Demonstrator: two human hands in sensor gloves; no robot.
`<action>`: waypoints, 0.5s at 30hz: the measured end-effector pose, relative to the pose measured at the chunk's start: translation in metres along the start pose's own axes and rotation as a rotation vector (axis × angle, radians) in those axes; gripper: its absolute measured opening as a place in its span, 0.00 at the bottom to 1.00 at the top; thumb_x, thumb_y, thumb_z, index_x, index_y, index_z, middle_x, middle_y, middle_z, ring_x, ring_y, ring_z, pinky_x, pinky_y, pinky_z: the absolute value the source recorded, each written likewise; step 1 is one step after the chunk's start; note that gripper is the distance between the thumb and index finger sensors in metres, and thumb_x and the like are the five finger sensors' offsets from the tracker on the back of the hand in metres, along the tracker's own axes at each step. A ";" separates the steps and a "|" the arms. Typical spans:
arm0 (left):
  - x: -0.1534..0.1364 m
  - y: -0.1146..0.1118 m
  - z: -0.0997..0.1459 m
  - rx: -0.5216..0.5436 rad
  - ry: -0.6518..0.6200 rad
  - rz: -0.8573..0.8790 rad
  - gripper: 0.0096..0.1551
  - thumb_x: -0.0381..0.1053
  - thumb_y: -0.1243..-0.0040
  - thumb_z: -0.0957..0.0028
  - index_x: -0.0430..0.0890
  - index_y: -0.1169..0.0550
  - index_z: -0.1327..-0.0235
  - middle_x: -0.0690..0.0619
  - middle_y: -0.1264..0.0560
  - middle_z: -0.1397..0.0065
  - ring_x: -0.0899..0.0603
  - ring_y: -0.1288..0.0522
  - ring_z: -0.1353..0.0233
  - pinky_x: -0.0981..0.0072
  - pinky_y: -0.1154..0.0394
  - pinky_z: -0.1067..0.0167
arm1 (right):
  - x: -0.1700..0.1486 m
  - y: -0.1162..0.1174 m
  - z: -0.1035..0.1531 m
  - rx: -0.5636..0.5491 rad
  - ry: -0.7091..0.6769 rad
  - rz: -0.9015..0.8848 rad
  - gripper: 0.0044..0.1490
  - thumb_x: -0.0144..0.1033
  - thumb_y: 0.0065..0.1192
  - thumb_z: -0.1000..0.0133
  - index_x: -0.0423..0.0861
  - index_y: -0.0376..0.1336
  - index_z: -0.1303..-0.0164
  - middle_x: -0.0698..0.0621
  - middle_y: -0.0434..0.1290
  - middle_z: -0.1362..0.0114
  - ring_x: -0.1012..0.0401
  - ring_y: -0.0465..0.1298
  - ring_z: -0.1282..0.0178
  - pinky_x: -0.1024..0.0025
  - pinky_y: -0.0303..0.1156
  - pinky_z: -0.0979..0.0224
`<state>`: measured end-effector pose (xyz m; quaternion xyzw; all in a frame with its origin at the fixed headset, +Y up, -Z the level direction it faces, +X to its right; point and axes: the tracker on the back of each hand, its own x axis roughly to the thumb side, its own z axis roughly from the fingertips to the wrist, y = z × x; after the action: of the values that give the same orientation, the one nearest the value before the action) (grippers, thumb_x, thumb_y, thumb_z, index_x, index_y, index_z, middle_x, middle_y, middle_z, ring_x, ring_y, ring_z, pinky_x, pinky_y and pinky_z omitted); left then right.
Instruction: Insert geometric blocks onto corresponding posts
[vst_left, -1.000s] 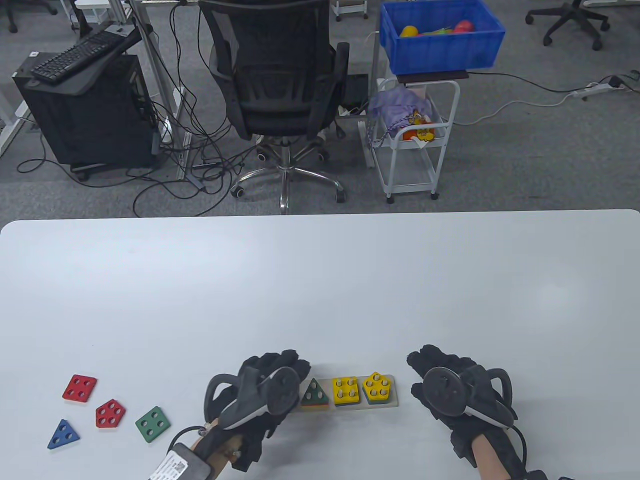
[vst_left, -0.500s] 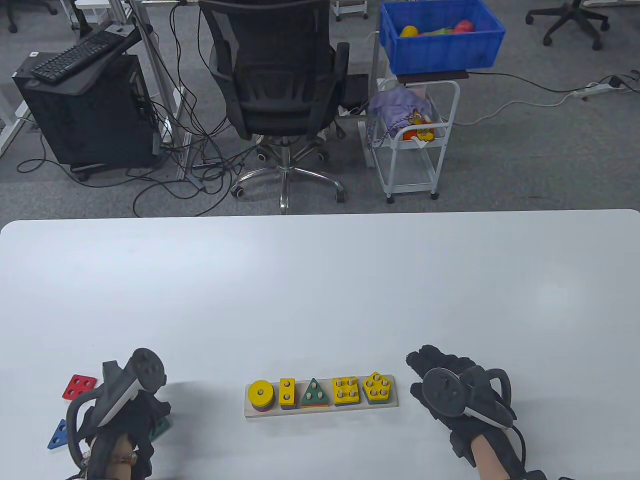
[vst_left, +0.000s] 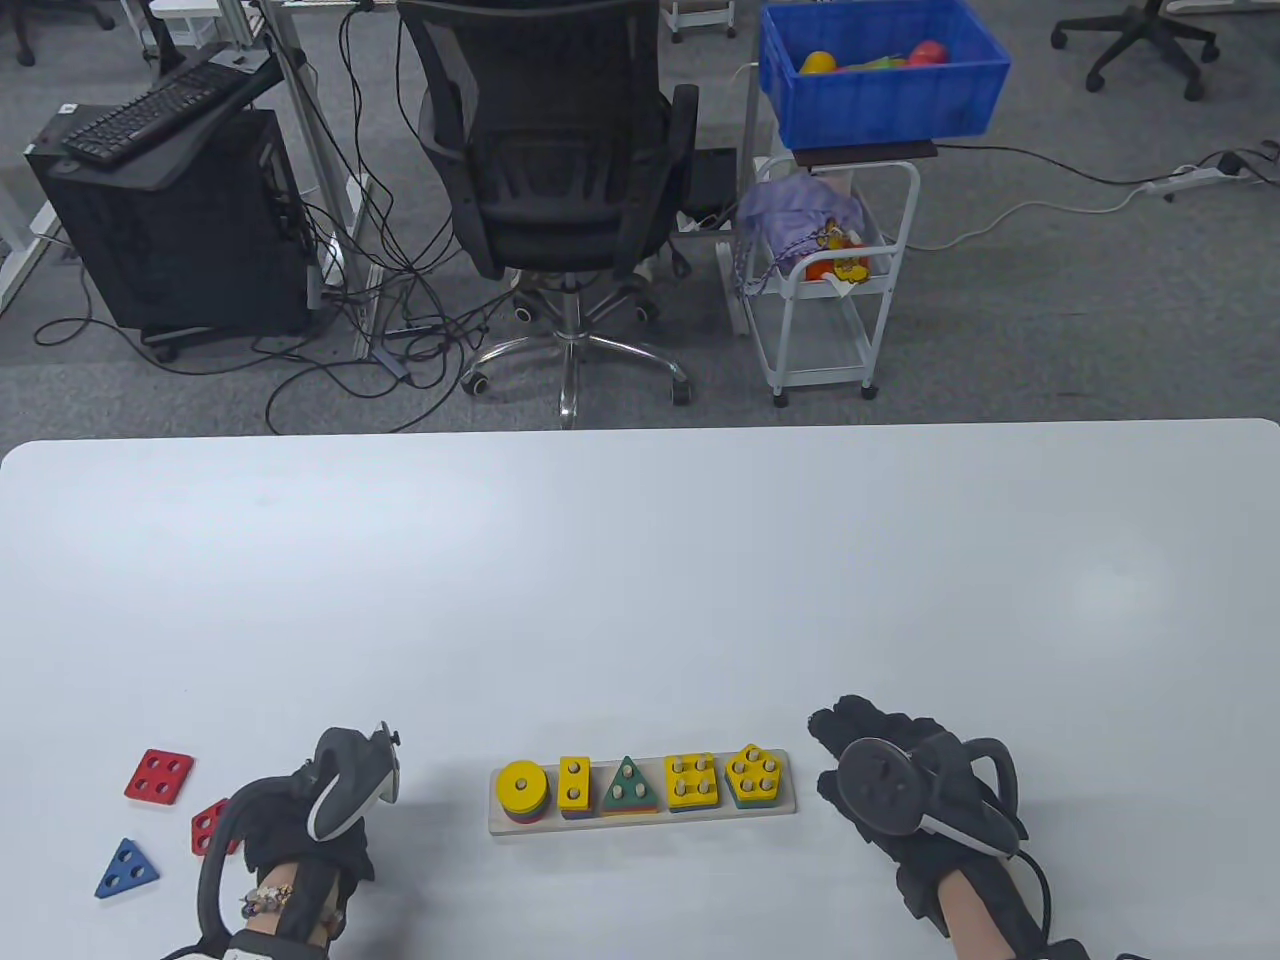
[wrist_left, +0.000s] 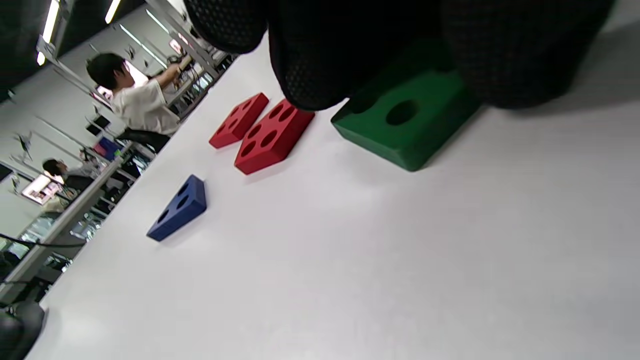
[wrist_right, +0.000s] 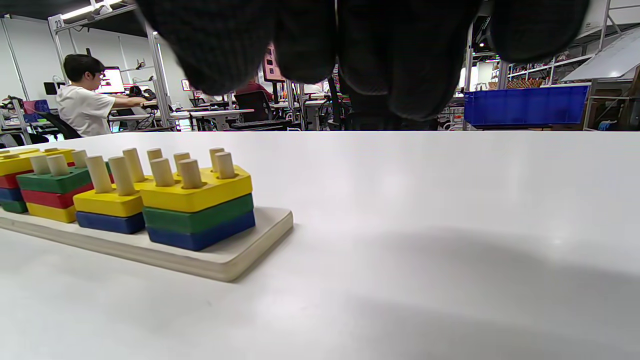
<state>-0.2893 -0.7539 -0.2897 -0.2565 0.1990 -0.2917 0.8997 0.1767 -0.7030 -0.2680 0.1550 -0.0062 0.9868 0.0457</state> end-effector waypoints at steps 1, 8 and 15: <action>0.001 0.000 0.000 0.010 -0.009 -0.018 0.44 0.59 0.27 0.66 0.57 0.29 0.31 0.57 0.25 0.25 0.50 0.21 0.30 0.51 0.31 0.27 | 0.000 0.000 0.000 0.001 0.000 0.001 0.36 0.46 0.64 0.50 0.46 0.62 0.31 0.38 0.66 0.25 0.43 0.74 0.32 0.33 0.66 0.33; 0.000 -0.001 0.000 0.071 -0.070 0.019 0.46 0.61 0.28 0.66 0.59 0.32 0.31 0.59 0.28 0.24 0.52 0.25 0.26 0.50 0.35 0.23 | 0.002 0.001 -0.001 0.006 -0.005 0.004 0.36 0.46 0.64 0.50 0.46 0.62 0.31 0.38 0.66 0.25 0.43 0.74 0.32 0.33 0.66 0.33; -0.015 0.022 0.014 0.189 -0.207 0.294 0.44 0.61 0.30 0.65 0.62 0.33 0.31 0.62 0.30 0.23 0.51 0.28 0.23 0.47 0.37 0.21 | 0.007 -0.001 -0.001 -0.014 -0.023 -0.023 0.37 0.46 0.64 0.49 0.46 0.61 0.30 0.38 0.66 0.25 0.43 0.74 0.32 0.34 0.66 0.33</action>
<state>-0.2838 -0.7245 -0.2883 -0.1677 0.1126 -0.1467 0.9683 0.1698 -0.7010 -0.2666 0.1659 -0.0116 0.9844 0.0581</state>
